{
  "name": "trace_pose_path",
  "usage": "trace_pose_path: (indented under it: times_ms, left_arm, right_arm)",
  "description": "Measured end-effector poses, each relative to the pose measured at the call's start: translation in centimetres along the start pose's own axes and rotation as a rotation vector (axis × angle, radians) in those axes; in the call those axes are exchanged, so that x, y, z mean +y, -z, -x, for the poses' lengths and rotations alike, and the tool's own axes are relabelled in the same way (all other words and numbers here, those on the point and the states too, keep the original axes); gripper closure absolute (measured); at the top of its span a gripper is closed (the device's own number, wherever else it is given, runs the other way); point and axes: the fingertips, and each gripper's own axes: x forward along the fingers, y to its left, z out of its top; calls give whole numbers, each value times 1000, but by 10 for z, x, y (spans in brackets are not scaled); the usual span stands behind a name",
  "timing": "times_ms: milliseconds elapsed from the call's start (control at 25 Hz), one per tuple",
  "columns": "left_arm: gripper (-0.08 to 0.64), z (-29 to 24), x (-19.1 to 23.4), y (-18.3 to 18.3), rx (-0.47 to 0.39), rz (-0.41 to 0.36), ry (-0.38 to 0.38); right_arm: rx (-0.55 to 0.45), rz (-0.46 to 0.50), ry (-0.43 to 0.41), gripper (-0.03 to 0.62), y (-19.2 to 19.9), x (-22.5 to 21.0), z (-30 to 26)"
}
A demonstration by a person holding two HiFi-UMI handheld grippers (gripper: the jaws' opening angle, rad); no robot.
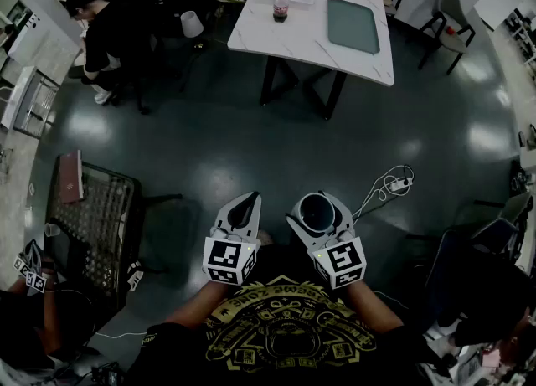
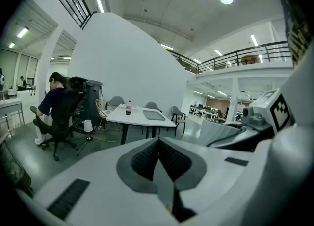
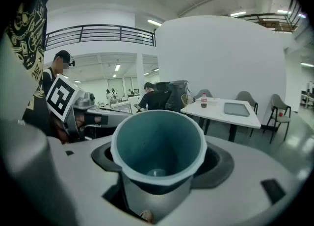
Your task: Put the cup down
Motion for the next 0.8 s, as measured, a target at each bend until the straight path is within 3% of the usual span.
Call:
trace_pose_path:
  times_ms: [400, 800]
  left_arm:
    - [549, -8, -9, -14, -21, -13, -15]
    - [551, -32, -20, -24, -13, -10, -23]
  right_arm:
    - [-18, -31, -32, 218, 4, -11, 3]
    - [-24, -73, -8, 216, -5, -48, 4]
